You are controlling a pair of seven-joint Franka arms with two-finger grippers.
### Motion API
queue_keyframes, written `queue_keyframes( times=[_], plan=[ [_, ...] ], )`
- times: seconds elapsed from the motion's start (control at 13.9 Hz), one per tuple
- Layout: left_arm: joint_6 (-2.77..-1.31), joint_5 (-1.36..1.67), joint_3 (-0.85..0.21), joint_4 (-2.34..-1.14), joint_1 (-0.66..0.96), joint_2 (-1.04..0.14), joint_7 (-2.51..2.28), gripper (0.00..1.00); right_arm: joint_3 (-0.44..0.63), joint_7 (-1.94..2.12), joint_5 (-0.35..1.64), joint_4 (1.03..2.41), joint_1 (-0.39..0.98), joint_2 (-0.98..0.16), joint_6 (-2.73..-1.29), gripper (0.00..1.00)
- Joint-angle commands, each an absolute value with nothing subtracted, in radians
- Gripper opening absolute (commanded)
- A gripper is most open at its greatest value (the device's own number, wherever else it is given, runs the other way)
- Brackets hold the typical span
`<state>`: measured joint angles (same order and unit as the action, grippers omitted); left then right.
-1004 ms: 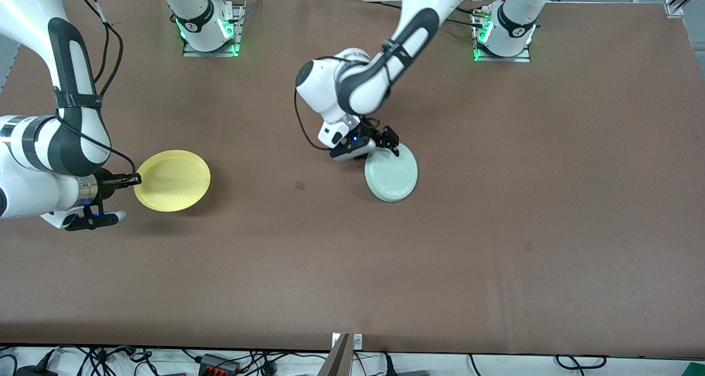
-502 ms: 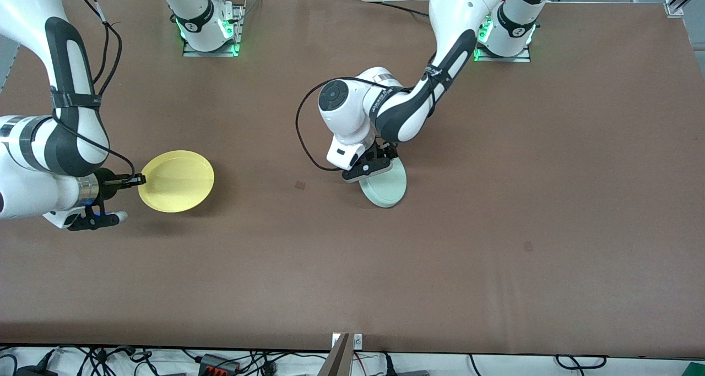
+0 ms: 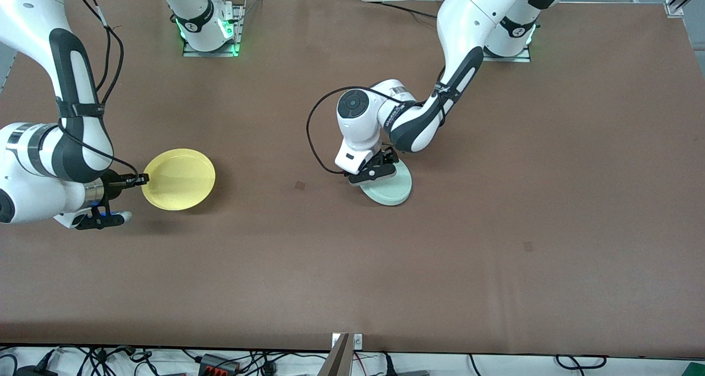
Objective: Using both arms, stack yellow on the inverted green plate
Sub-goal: 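Carry the yellow plate toward the green plate while the left gripper withdraws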
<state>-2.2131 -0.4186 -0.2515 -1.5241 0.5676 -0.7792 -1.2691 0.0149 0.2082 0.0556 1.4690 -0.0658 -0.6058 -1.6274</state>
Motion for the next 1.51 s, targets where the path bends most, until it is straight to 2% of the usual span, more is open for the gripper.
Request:
queue_keyframes(
  times=[0.0,0.29,0.65,0.86,1.22,1.43],
  plan=[
    [-2.244,-0.411,-0.267,-1.560,0.535,-0.756,-1.252,1.00,0.011,0.219,0.069,1.483,-0.083,-0.603,-1.617,0.00],
    [-2.234,-0.413,-0.267,-1.572,0.508,-0.681,-1.214,1.00,0.012,0.215,0.068,1.483,-0.080,-0.603,-1.617,0.00],
    [-2.224,-0.413,-0.265,-1.572,0.482,-0.669,-1.089,1.00,0.008,0.207,0.069,1.477,-0.072,-0.600,-1.617,0.00],
    [-2.110,-0.413,-0.267,-1.574,0.399,-0.600,-0.896,1.00,-0.017,0.149,0.203,1.471,-0.035,-0.595,-1.592,0.00],
    [-1.864,-0.405,-0.272,-1.571,0.282,-0.499,-0.611,1.00,-0.018,-0.067,0.377,1.434,0.135,-0.656,-1.641,0.00],
    [-1.850,-0.338,-0.304,-1.568,0.149,-0.413,-0.406,1.00,-0.018,-0.256,0.481,1.344,0.274,-0.733,-1.712,0.00]
  ],
)
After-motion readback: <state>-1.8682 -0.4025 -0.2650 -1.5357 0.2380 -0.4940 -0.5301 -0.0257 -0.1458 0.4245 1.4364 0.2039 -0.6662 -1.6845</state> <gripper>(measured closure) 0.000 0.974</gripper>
